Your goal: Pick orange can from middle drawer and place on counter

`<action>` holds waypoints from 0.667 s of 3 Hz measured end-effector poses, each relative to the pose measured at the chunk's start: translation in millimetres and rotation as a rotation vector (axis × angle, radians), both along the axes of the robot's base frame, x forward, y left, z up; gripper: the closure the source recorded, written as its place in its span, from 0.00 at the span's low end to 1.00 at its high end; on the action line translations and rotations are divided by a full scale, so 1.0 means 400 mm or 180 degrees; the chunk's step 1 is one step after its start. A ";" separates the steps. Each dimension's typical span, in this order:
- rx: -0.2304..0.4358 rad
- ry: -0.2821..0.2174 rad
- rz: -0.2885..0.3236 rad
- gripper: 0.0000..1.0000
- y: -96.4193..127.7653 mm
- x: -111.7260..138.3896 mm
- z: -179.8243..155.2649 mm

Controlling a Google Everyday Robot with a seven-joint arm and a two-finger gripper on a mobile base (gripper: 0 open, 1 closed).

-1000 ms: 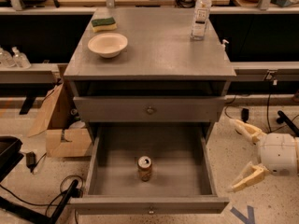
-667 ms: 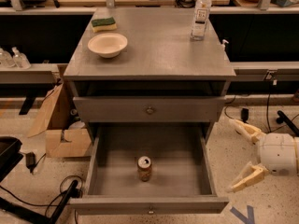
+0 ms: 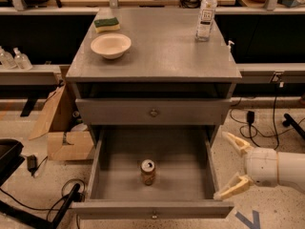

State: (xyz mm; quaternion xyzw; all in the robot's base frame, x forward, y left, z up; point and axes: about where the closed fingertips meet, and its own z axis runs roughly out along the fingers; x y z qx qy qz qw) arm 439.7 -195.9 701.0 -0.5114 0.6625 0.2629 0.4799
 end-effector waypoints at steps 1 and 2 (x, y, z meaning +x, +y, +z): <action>0.0297 -0.0006 0.0194 0.00 0.081 0.048 -0.167; 0.0418 0.0049 0.0247 0.00 0.136 0.086 -0.264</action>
Offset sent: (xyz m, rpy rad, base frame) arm 0.0533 0.0756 -0.1525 0.1737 0.0347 0.0884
